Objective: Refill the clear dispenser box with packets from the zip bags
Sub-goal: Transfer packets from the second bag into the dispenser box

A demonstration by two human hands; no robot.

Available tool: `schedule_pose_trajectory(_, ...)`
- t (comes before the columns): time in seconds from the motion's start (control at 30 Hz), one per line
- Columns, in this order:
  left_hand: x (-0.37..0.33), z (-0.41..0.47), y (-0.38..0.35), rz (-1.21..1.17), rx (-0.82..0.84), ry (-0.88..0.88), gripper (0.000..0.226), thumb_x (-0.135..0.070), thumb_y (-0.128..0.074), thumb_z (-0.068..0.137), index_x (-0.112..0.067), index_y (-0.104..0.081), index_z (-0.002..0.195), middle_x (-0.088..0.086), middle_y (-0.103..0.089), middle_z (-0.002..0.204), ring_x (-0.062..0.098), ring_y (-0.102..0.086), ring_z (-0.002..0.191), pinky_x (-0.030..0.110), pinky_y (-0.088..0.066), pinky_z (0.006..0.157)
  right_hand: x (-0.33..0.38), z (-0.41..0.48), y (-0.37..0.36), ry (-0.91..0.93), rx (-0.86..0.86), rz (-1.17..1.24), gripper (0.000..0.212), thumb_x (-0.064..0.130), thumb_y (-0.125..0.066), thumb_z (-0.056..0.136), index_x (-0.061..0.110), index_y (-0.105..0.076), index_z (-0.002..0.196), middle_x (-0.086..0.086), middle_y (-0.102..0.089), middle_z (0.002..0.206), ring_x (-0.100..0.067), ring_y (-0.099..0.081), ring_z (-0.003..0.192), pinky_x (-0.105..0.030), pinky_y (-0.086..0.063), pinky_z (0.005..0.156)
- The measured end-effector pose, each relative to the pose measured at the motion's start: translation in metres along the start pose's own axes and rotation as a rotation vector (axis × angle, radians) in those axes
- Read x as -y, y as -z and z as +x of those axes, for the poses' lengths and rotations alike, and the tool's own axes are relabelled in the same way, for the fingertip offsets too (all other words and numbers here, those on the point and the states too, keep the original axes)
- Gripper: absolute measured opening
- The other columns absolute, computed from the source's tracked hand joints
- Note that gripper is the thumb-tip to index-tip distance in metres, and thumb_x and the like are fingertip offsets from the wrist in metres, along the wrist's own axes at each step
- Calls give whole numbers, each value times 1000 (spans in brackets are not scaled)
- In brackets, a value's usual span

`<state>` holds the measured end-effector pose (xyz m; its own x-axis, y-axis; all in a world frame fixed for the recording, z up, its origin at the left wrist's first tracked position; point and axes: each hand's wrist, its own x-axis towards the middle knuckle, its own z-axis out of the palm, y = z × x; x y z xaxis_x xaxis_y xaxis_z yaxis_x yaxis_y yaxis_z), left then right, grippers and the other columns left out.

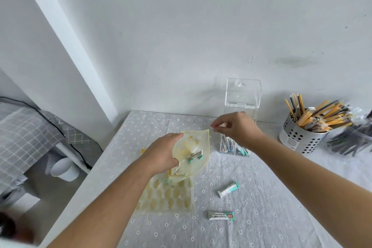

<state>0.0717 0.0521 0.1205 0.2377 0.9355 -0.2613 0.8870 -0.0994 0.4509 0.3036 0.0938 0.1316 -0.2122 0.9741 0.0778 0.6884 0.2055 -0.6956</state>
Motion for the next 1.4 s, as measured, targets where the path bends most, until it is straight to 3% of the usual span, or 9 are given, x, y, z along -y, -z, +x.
schedule_pose_trajectory(0.2,6,-9,1,3,4,-8,92,-7,-66,72,-31,-20,148,-14,-21,154,18,-49,120,17,-38,81,30,-9,-56,129,261,-82,20,10,-71,81,12,-73,101,-4,-74,95,-11,-64,77,-4,-43,67)
schedule_pose_trajectory(0.33,8,-17,-2,22,51,-32,96,-5,-68,73,-32,-16,149,-19,-17,154,21,-52,116,12,-35,69,27,5,-104,94,528,-403,40,15,-67,84,13,-60,124,-6,-64,122,-21,-55,117,-29,-43,96)
schedule_pose_trajectory(0.5,9,-22,0,-14,92,-48,95,2,-64,75,-32,-15,149,-19,-16,155,21,-49,121,4,-40,56,21,21,-149,24,739,-530,65,20,-67,85,17,-38,142,-9,-54,132,-25,-48,124,-33,-40,98)
schedule_pose_trajectory(0.57,10,-23,3,-33,98,-50,95,3,-64,75,-31,-16,149,-18,-17,155,21,-47,122,9,-45,67,20,25,-164,5,782,-533,66,28,-65,86,17,-34,143,-9,-49,138,-27,-45,127,-36,-39,100)
schedule_pose_trajectory(0.77,18,-18,7,-52,121,-31,95,0,-69,75,-29,-17,149,-17,-17,155,21,-46,122,4,-33,73,10,31,-195,-32,694,-608,62,42,-66,81,24,-43,136,-4,-42,136,-25,-51,121,-36,-44,94)
schedule_pose_trajectory(0.9,26,-11,3,-57,106,-35,94,6,-62,75,-31,-17,149,-19,-16,154,22,-45,124,4,-41,54,6,31,-199,5,614,-598,49,29,-67,82,13,-49,125,-7,-50,126,-28,-57,111,-36,-47,87)
schedule_pose_trajectory(1.07,29,-4,-1,-50,97,-53,96,7,-61,73,-31,-17,149,-19,-17,154,21,-43,124,-1,-37,55,1,37,-198,-30,621,-523,27,11,-58,85,9,-59,112,-8,-62,114,-28,-62,103,-34,-49,80)
schedule_pose_trajectory(1.3,33,0,-1,-74,103,-31,97,8,-61,72,-33,-17,149,-22,-18,153,19,-45,123,-1,-35,50,-1,44,-186,-148,658,-251,34,0,-58,83,8,-62,115,-9,-61,118,-27,-59,108,-27,-47,71)
schedule_pose_trajectory(1.4,33,0,-2,-72,105,-27,96,8,-60,73,-33,-17,149,-21,-18,153,20,-44,123,-2,-34,49,-1,46,-184,-195,741,-200,18,3,-61,79,11,-66,94,-5,-62,83,-21,-61,77,-20,-43,59)
